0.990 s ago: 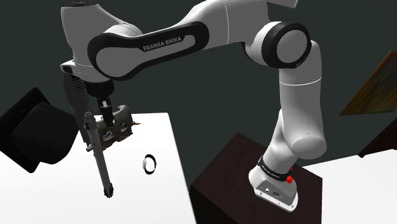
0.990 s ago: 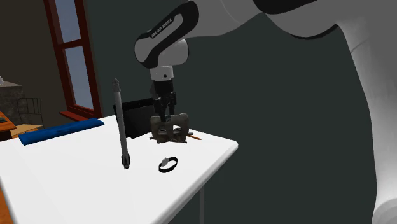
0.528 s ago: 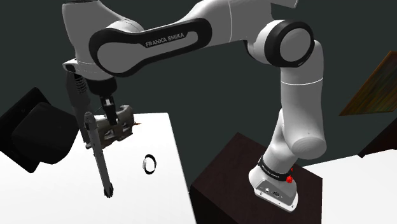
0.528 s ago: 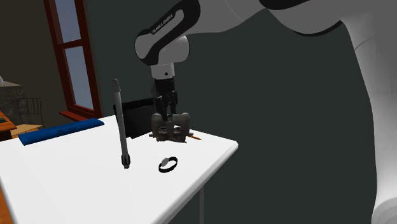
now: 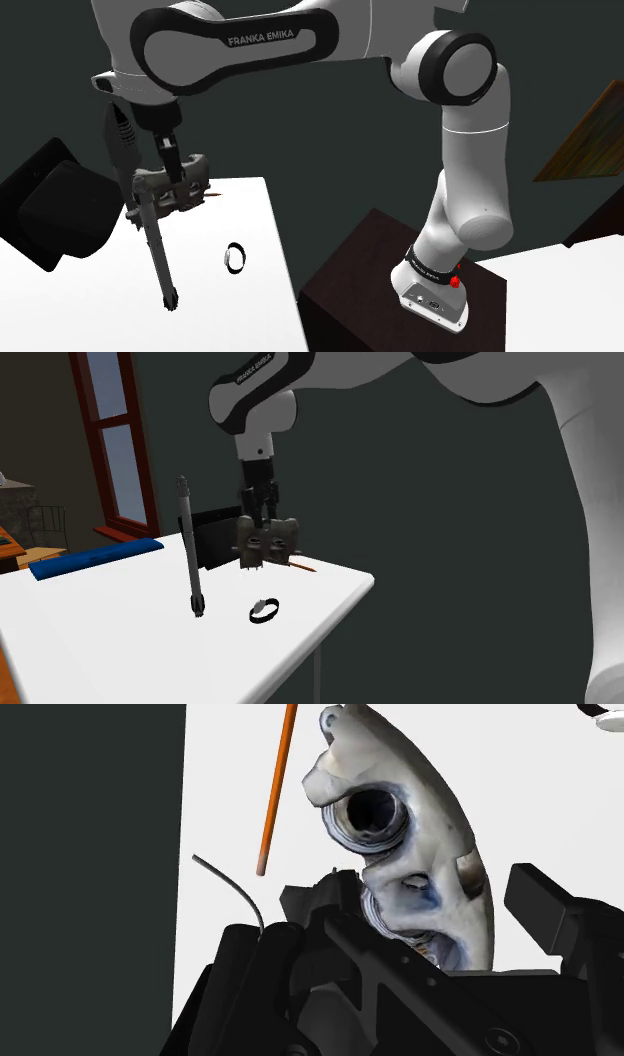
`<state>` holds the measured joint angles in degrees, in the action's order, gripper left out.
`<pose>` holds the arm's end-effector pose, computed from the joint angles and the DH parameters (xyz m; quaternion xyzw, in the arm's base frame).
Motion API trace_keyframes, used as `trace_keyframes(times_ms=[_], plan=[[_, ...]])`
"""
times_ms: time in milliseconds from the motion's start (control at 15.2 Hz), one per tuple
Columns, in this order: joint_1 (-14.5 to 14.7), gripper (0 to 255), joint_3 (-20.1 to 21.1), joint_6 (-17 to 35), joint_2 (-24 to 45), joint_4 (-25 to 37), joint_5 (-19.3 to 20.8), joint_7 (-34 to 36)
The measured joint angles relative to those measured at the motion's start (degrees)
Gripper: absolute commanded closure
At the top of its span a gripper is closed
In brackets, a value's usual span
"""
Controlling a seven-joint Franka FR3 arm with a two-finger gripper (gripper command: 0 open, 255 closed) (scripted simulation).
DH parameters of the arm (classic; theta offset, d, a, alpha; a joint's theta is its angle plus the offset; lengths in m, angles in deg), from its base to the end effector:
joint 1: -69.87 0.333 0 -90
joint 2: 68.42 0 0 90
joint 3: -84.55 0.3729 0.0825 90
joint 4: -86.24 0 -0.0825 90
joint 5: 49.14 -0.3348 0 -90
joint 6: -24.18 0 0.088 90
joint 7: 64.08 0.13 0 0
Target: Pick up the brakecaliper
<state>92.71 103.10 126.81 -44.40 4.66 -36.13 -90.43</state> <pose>0.5292 0.3809 0.5058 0.8213 0.5686 -0.0089 0.0468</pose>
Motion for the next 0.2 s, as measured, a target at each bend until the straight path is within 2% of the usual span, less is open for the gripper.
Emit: trace_keyframes(times_ms=[198], plan=[[0.1,255,0.1,-2.2,-0.2,2.0,-0.1,-0.3]])
